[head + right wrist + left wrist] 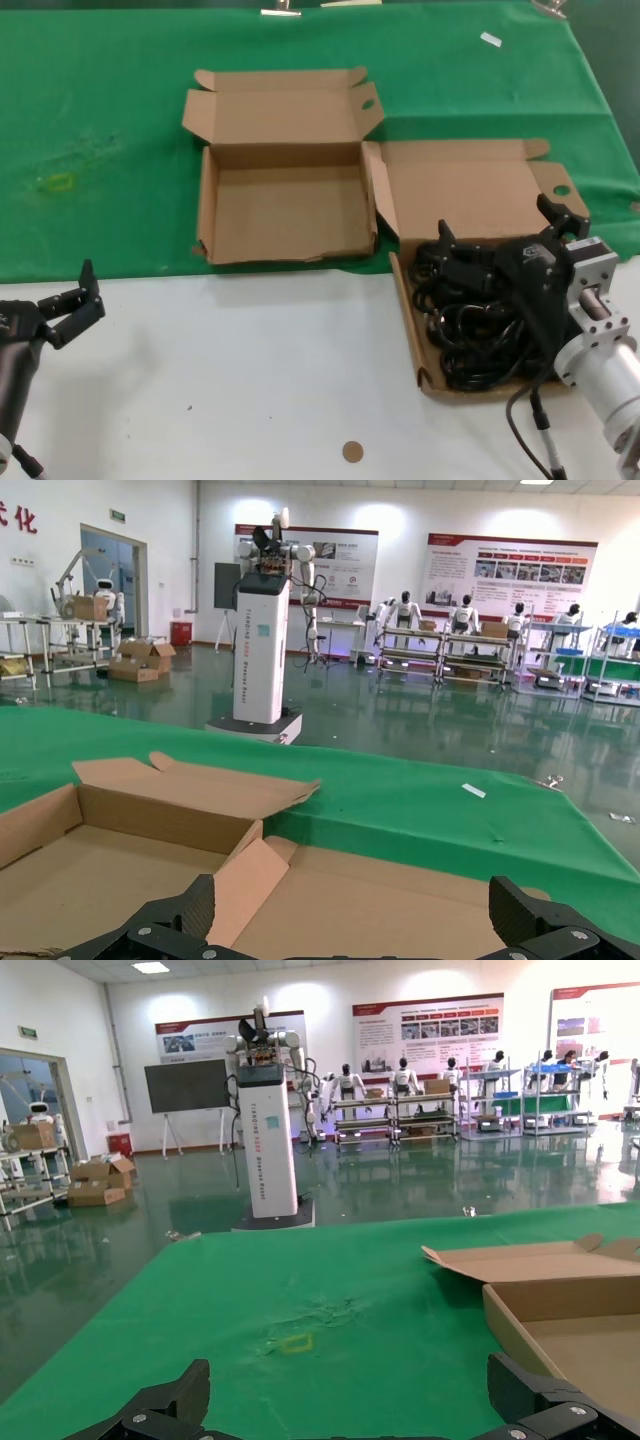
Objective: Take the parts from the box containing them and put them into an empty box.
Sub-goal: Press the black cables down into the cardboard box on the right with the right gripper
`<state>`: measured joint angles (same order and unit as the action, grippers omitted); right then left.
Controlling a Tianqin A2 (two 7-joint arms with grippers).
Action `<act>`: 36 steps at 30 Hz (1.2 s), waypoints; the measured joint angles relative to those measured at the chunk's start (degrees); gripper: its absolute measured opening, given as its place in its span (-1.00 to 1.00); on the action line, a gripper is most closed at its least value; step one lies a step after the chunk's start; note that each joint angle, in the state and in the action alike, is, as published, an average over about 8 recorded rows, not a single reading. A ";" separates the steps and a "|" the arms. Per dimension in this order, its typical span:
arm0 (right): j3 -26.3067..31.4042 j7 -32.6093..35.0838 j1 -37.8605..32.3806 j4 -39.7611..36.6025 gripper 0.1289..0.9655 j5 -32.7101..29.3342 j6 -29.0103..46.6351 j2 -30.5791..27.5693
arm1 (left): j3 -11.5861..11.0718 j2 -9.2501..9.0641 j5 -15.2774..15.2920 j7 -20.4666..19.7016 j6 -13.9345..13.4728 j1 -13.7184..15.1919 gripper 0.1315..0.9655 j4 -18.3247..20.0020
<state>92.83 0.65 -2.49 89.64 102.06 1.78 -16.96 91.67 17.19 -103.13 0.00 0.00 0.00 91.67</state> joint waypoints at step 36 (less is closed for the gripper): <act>3.33 -0.83 -0.27 0.07 1.00 3.04 -2.85 -2.69 | 0.00 0.00 0.00 0.00 0.00 0.00 0.87 0.00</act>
<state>96.17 -0.19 -2.76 89.71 105.10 -1.07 -19.66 91.67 17.19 -103.13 0.00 0.00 0.00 91.67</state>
